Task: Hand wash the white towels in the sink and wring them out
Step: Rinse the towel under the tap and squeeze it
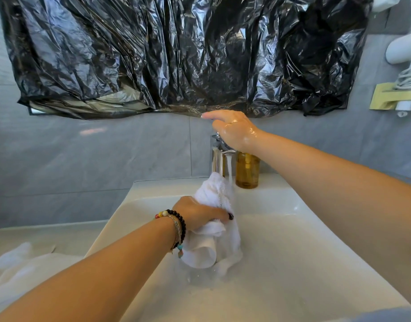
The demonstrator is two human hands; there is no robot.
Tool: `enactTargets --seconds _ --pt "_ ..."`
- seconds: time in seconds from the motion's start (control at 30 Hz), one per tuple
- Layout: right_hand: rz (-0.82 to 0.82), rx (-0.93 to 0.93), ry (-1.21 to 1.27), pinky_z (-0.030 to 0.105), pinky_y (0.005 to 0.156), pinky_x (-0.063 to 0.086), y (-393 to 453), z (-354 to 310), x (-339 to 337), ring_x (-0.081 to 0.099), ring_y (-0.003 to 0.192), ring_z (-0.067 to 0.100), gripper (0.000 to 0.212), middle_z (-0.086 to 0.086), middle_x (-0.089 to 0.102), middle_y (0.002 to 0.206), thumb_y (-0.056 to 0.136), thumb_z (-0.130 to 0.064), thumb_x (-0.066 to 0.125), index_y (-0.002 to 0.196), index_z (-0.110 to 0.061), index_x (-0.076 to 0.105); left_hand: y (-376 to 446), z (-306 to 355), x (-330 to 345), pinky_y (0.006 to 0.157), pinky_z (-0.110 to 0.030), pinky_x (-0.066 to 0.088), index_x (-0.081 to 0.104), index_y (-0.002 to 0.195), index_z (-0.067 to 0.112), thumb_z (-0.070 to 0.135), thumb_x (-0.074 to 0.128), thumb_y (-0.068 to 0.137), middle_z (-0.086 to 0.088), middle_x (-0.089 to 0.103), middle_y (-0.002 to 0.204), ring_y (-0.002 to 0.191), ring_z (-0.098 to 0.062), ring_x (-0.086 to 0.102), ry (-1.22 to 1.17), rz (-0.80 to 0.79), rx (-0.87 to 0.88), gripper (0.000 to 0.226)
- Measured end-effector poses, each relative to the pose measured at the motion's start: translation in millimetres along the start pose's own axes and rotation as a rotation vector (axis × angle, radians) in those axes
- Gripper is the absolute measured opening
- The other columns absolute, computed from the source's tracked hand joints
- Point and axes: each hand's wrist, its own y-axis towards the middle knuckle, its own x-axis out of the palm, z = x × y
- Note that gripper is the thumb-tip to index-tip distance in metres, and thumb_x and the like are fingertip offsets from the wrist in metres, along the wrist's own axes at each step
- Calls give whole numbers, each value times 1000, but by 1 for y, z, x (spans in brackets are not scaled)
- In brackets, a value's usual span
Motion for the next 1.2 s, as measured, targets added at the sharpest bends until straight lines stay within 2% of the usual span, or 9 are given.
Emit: enactTargets --seconds 0.17,0.23,0.33,0.43,0.57,0.63,0.77,0.93,1.2 --pt "-46 12 27 25 106 30 -19 -6 3 45 127 13 43 2 49 144 99 -11 36 137 -17 54 -1 1 -13 74 -29 50 63 114 14 49 91 53 -4 68 108 97 -21 65 -45 50 -19 75" --pt "154 -29 84 25 105 38 -36 -1 -1 53 120 12 37 2 61 131 94 -11 43 124 -14 65 -1 1 -23 73 -30 50 65 110 14 48 91 53 -4 69 105 93 -21 66 -62 83 -25 71" --pt "409 -176 141 29 76 48 -85 14 2 63 82 17 28 5 72 86 82 -23 48 82 -13 74 -1 0 -38 72 -30 52 67 104 15 47 92 46 -4 70 100 89 -21 67 -89 143 -15 71" --pt "62 -74 181 31 66 44 -127 33 26 63 75 14 29 2 67 75 86 -23 51 70 -13 72 -2 1 -48 63 -28 47 67 103 16 44 92 52 -2 69 96 82 -17 64 -123 201 -3 63" --pt "-526 171 28 8 82 39 -152 49 63 54 93 -3 31 -16 62 106 102 -23 44 117 -17 70 -4 1 -52 67 -31 48 64 111 14 43 91 55 -5 69 101 86 -20 64 -127 214 -9 69" --pt "-646 124 -53 18 92 42 -157 50 71 54 102 8 35 -6 62 118 104 -31 37 122 -20 64 -5 1 -52 66 -30 49 65 113 14 43 92 53 -5 69 103 86 -20 65 -116 219 -8 72" --pt "-669 132 -135 36 83 48 -160 48 74 56 93 23 28 6 63 105 104 -30 28 110 -19 54 -8 3 -52 56 -28 40 61 114 16 44 89 60 -1 64 99 79 -14 58 -77 226 -4 67" --pt "-695 34 -298 21 53 30 -155 41 79 45 74 21 17 -5 44 74 103 -23 32 100 -19 48 -11 2 -50 54 -28 37 59 116 16 44 87 64 0 59 95 77 -14 55 -47 232 8 66" --pt "-652 165 -171 22 70 39 -150 45 81 53 87 18 26 -2 57 95 102 -20 35 109 -17 61 -7 0 -44 59 -29 42 61 105 18 45 88 61 -2 63 96 82 -15 59 15 198 23 58"
